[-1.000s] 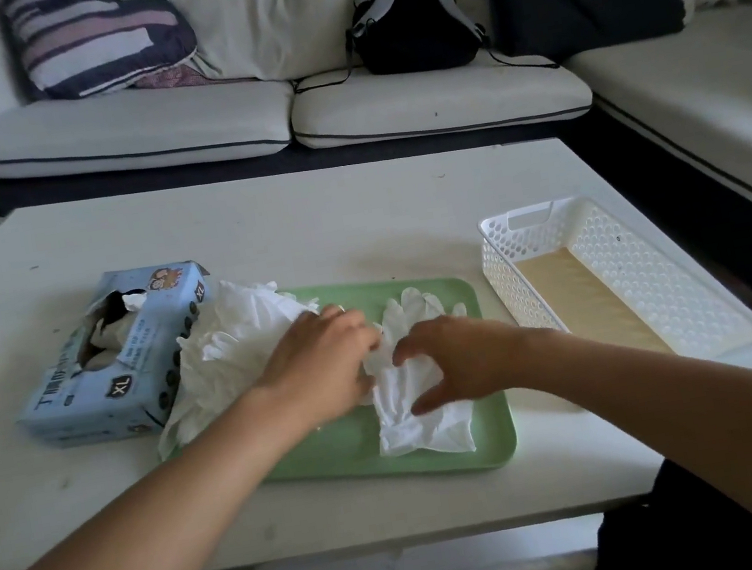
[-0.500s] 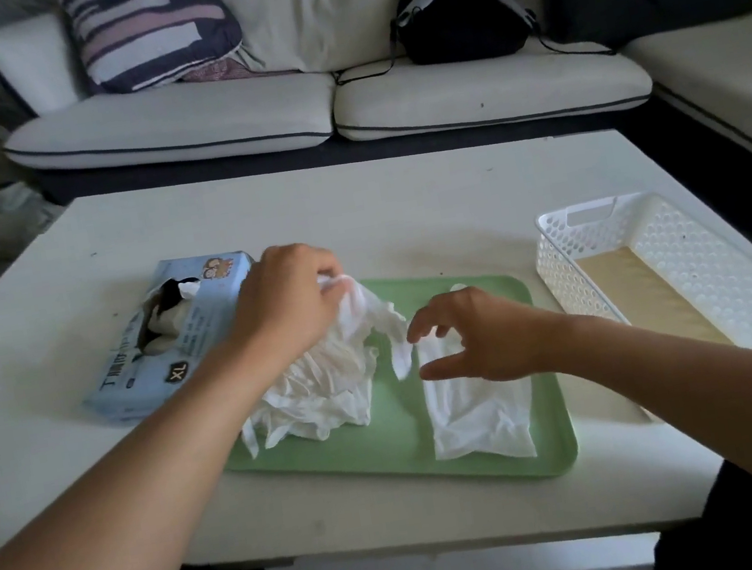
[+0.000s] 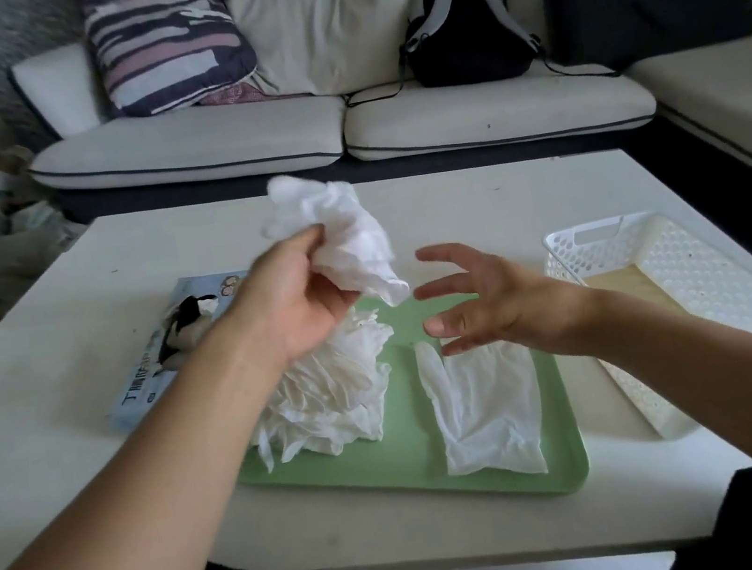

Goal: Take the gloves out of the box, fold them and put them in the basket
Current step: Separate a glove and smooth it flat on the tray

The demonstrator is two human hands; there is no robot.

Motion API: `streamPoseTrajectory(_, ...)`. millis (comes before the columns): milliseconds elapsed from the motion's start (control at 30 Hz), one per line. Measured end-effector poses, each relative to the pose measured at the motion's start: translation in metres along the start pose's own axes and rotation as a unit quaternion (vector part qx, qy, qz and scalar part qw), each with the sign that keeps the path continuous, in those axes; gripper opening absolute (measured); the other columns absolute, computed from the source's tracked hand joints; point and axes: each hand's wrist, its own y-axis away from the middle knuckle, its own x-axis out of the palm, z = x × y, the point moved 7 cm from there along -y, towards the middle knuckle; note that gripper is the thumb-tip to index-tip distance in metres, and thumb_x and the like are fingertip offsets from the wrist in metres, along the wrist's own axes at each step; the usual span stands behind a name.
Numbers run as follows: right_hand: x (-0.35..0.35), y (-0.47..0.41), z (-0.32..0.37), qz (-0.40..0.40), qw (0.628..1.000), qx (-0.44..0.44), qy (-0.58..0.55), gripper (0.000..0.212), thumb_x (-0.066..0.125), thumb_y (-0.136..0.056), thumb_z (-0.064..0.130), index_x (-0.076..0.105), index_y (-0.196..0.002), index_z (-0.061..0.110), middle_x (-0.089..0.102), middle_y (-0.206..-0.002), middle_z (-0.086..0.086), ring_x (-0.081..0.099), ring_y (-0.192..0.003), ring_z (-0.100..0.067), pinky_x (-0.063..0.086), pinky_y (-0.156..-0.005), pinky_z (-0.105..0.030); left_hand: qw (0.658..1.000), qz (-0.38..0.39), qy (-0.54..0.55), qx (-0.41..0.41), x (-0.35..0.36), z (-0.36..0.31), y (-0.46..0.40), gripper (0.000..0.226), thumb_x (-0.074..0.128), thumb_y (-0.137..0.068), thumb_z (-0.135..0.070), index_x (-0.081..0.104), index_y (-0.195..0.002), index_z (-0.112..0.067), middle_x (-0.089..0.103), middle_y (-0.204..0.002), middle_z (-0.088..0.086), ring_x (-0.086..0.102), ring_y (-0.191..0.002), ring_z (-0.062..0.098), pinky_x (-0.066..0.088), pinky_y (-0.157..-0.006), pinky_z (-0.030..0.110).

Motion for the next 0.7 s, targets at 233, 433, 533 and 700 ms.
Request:
streamPoseTrajectory(233,-0.012,0.020,0.019,-0.079,0.996,-0.008,-0.040,0.075,0.083,-0.075,0.025,0.047,-0.141,0.024,0.066,-0.118,-0.018,0.072,-0.093,-0.033,0.061,-0.081,-0.048,0.990,0.027,-0.104,-0.093,0.032,0.067,0.009,0.020,0.049,-0.104,-0.010,0.068,-0.100,-0.004,0.068,-0.068,0.007,0.065,-0.053,0.012,0.050,-0.041,0.018)
streamPoseTrajectory(433,-0.040,0.035,0.040,-0.204,0.906,-0.171,0.330,0.049,0.089,-0.070,0.034,0.060,-0.104,0.056,0.059,-0.125,0.007,0.061,-0.109,-0.007,0.057,-0.090,-0.037,0.989,0.007,-0.112,-0.091,0.027,0.077,0.005,0.025,0.046,-0.106,-0.009,0.069,-0.106,-0.001,0.077,-0.094,0.014,0.076,-0.074,0.022,0.064,-0.066,0.031)
streamPoseTrajectory(533,-0.038,0.033,0.039,-0.163,0.923,-0.211,0.275,0.020,0.082,-0.081,0.022,0.075,-0.097,0.031,0.070,-0.112,0.005,0.067,-0.103,-0.010,0.056,-0.091,-0.041,0.989,0.024,-0.106,-0.102,0.033,0.079,0.006,0.029,0.042,-0.108,-0.011,0.065,-0.120,0.002,0.075,-0.105,0.020,0.076,-0.084,0.029,0.064,-0.075,0.037)
streamPoseTrajectory(700,-0.053,0.029,0.047,-0.162,0.971,-0.171,-0.037,0.022,0.059,-0.099,0.016,0.072,-0.093,-0.001,0.073,-0.088,-0.013,0.069,-0.080,-0.019,0.057,-0.075,-0.034,0.978,-0.125,-0.102,-0.130,0.005,0.079,0.005,0.050,0.043,-0.101,-0.052,0.058,-0.101,-0.004,0.066,-0.091,0.017,0.064,-0.078,0.032,0.056,-0.069,0.041)
